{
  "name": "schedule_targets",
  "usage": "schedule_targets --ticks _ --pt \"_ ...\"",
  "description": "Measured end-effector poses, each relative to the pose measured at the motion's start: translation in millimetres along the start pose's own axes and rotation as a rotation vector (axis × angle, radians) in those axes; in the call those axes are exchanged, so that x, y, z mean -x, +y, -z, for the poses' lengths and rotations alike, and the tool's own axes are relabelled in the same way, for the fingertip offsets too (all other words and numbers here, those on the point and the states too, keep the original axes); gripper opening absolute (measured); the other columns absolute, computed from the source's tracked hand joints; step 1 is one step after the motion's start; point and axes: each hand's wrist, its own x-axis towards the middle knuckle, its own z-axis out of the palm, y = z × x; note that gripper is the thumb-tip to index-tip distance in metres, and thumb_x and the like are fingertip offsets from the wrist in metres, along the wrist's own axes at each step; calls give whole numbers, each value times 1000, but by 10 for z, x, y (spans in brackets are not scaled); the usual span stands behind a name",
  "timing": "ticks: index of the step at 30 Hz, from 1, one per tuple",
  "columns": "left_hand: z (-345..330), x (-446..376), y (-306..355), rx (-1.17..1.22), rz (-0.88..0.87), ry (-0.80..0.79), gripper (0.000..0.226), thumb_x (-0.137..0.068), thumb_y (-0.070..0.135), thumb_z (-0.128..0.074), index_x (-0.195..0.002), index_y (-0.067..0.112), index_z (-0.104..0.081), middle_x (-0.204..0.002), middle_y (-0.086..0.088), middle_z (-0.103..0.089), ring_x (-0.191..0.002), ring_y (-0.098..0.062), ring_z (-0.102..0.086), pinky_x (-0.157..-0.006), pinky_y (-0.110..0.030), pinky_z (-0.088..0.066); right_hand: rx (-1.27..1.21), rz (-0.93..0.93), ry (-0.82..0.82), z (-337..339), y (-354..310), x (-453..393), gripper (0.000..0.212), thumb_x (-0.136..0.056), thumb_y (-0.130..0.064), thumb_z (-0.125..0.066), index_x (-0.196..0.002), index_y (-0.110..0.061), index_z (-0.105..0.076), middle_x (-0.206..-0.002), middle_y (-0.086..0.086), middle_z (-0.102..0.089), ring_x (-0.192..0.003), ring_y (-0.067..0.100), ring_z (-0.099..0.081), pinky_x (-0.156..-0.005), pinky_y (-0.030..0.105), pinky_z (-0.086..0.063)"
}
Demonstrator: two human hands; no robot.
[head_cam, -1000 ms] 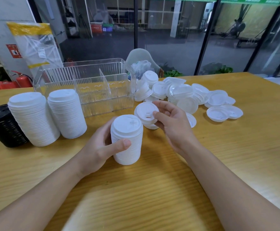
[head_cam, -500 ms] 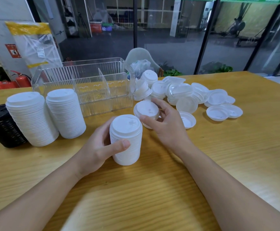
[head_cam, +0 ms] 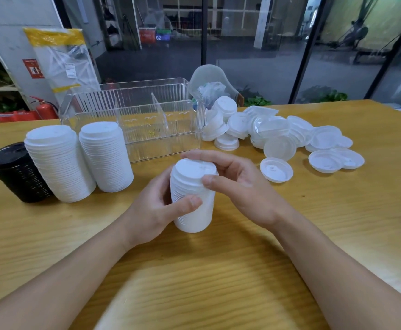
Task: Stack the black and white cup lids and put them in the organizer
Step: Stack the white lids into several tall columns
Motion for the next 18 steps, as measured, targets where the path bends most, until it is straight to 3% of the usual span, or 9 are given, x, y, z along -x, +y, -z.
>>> schedule_targets --ticks 7,10,13,16,18 --pt "-2 -3 -1 -18 -6 12 64 -90 40 -77 -149 25 -58 -140 0 -73 -129 -22 -70 -99 -27 -56 23 2 -91 5 53 -9 52 -108 0 -59 -157 -16 -54 -155 2 -61 -146 24 -55 -123 59 -41" --pt "-1 3 -7 -33 -17 19 67 -88 42 -79 -150 28 -57 -141 4 -72 -131 -18 -69 -100 -23 -54 -13 13 -119 44 46 -3 63 -108 -2 -61 -165 -19 -41 -162 -5 -54 -154 16 -47 -126 51 -38" --pt "27 11 -18 -45 -26 51 82 -84 43 -81 -158 31 -47 -147 9 -67 -137 -14 -64 -103 -21 -52 9 -8 35 233 59 -12 53 -108 -13 -63 -160 -21 -50 -157 -10 -60 -149 6 -49 -124 38 -43" --pt "32 8 -19 -52 -42 73 86 -89 35 -83 -164 34 -40 -150 10 -64 -140 -12 -61 -106 -20 -50 427 -109 254 460 228 -28 45 -103 -14 -69 -144 -30 -66 -144 -20 -65 -136 -1 -56 -119 38 -46" --pt "29 -1 -19 -74 -54 86 79 -93 26 -79 -162 31 -42 -149 10 -65 -140 -13 -61 -106 -20 -50 738 -198 248 507 354 -29 45 -97 -13 -72 -138 -31 -69 -145 -19 -62 -138 4 -52 -121 42 -42"
